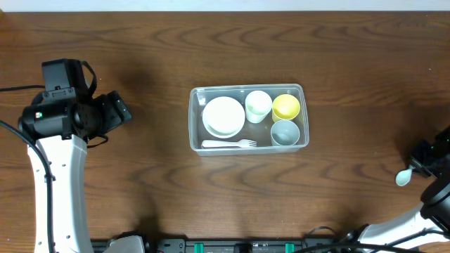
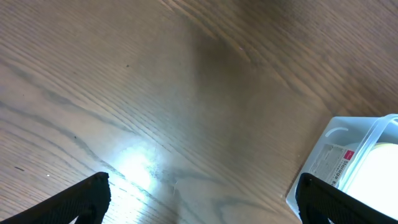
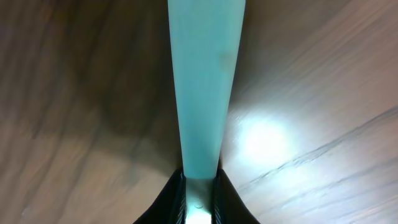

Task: Pack container
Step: 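Carry the spoon into the container's front edge beside the fork, then release the spoon and lift the right gripper away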

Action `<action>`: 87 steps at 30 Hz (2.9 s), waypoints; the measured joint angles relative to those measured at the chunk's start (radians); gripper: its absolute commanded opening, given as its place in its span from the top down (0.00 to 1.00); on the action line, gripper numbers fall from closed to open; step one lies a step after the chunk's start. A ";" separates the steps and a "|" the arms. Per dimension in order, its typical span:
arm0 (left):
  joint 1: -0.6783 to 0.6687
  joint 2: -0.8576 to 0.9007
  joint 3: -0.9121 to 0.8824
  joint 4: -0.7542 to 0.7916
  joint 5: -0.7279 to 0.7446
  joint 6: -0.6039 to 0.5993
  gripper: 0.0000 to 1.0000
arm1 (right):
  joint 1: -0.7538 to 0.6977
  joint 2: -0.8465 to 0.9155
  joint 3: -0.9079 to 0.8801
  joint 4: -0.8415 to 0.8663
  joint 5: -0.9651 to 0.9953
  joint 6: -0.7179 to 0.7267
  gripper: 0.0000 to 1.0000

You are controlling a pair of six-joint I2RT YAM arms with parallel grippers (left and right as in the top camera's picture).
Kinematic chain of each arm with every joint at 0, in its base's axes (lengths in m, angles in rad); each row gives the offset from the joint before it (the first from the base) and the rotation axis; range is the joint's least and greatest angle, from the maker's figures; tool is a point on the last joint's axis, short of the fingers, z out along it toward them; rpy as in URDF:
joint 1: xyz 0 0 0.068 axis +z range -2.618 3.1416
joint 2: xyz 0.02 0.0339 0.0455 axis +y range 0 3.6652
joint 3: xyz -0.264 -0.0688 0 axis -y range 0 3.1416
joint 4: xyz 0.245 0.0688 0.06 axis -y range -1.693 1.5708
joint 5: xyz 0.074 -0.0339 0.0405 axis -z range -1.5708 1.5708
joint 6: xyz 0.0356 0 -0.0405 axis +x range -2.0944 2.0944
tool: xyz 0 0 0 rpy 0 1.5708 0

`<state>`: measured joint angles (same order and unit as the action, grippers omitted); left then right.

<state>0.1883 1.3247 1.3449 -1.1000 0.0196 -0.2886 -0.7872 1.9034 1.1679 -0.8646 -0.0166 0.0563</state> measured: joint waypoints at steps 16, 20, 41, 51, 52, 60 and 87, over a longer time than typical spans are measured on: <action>0.000 0.000 0.000 -0.019 0.000 0.002 0.05 | 0.676 -0.509 0.331 -0.070 -0.150 -0.264 0.99; 0.000 0.000 0.000 -0.019 0.000 0.013 0.05 | 0.908 -0.562 0.356 -0.074 -0.133 -0.368 0.99; 0.000 0.000 0.000 -0.026 0.000 0.035 0.05 | 1.466 -0.201 0.354 -0.173 -0.117 -0.707 0.99; 0.000 0.000 0.000 -0.026 0.000 0.035 0.05 | 1.489 -0.070 0.354 -0.209 -0.127 -0.826 0.99; 0.000 0.000 0.000 -0.026 0.000 0.035 0.05 | 1.489 -0.066 0.354 -0.209 -0.126 -0.829 0.99; 0.000 0.000 0.000 -0.026 0.000 0.035 0.05 | 1.489 -0.059 0.353 -0.213 -0.126 -0.852 0.74; -0.210 -0.006 0.000 0.080 0.000 0.184 0.02 | 1.266 -0.211 0.347 0.133 -0.073 -0.315 0.01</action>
<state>-0.0216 1.3190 1.3445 -1.0203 0.0196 -0.1047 0.4793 1.6928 1.5150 -0.7315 -0.0895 -0.2584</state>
